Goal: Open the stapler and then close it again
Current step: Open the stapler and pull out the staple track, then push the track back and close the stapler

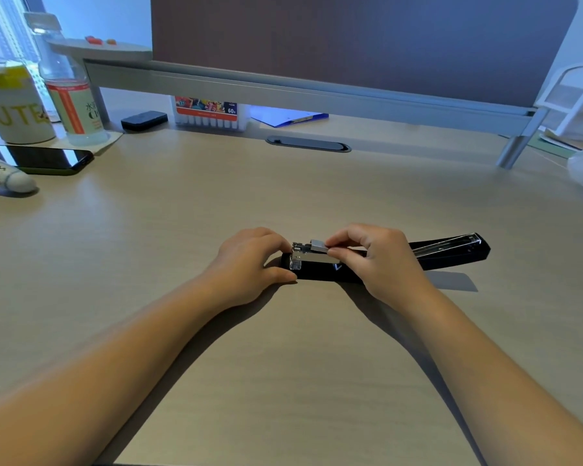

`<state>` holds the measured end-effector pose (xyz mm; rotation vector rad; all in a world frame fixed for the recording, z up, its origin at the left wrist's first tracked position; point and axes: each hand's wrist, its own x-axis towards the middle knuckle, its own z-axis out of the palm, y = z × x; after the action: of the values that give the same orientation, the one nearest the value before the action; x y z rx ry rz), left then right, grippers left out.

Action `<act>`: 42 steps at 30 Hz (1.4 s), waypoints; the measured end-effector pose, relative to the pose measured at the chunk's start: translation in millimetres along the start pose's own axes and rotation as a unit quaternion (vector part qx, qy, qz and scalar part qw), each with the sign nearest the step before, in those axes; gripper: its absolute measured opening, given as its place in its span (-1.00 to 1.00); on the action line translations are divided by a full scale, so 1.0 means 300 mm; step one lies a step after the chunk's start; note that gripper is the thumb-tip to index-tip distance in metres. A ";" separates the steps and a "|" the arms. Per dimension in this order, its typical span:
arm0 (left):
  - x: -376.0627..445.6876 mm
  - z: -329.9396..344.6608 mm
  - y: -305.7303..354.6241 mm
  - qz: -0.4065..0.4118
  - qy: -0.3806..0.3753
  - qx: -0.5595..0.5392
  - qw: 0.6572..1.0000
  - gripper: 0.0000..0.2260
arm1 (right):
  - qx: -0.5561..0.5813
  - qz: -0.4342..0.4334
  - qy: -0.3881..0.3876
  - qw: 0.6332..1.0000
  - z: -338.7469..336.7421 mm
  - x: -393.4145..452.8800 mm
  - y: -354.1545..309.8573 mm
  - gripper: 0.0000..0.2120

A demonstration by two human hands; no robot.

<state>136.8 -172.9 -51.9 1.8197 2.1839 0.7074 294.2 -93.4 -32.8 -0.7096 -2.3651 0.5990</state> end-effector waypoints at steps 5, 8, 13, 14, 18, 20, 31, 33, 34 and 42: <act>0.000 -0.003 0.001 0.000 -0.004 0.001 1.000 -0.65 | -0.007 -0.007 -0.003 1.000 0.000 0.003 0.004 -0.88; 0.001 -0.002 0.001 -0.003 -0.004 -0.002 1.000 -0.65 | -0.010 -0.007 -0.009 1.000 -0.001 0.005 0.005 -0.88; 0.002 -0.003 0.001 -0.007 -0.007 -0.001 1.000 -0.65 | -0.017 -0.005 -0.031 0.999 -0.009 0.001 -0.004 -0.89; 0.003 -0.003 0.001 -0.008 -0.008 -0.001 1.000 -0.65 | -0.024 -0.002 -0.032 0.999 -0.015 -0.002 -0.006 -0.89; 0.001 -0.004 0.003 -0.013 -0.006 -0.004 1.000 -0.65 | -0.063 0.020 -0.051 0.996 -0.033 -0.012 -0.003 -0.88; 0.001 -0.004 0.003 -0.016 -0.006 -0.003 1.000 -0.65 | -0.073 0.027 -0.064 0.995 -0.032 -0.012 -0.004 -0.86; 0.003 -0.001 0.008 -0.020 -0.001 0.001 1.000 -0.66 | -0.057 0.000 -0.110 0.992 -0.001 0.006 -0.021 -0.79; 0.006 -0.003 0.006 -0.023 -0.002 0.006 1.000 -0.66 | -0.077 0.003 -0.097 0.992 -0.008 0.002 -0.018 -0.73; 0.009 -0.006 0.004 -0.025 -0.002 0.008 1.000 -0.66 | -0.096 0.006 -0.089 0.991 -0.014 0.000 -0.015 -0.68; 0.010 -0.041 -0.036 -0.048 0.005 0.007 0.999 -0.67 | -0.300 0.096 -0.056 0.948 -0.130 -0.028 0.027 -0.47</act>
<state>121.3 -174.2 -46.3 1.7078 2.2703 0.6848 327.9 -82.9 -12.3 -1.2053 -2.6190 -0.0277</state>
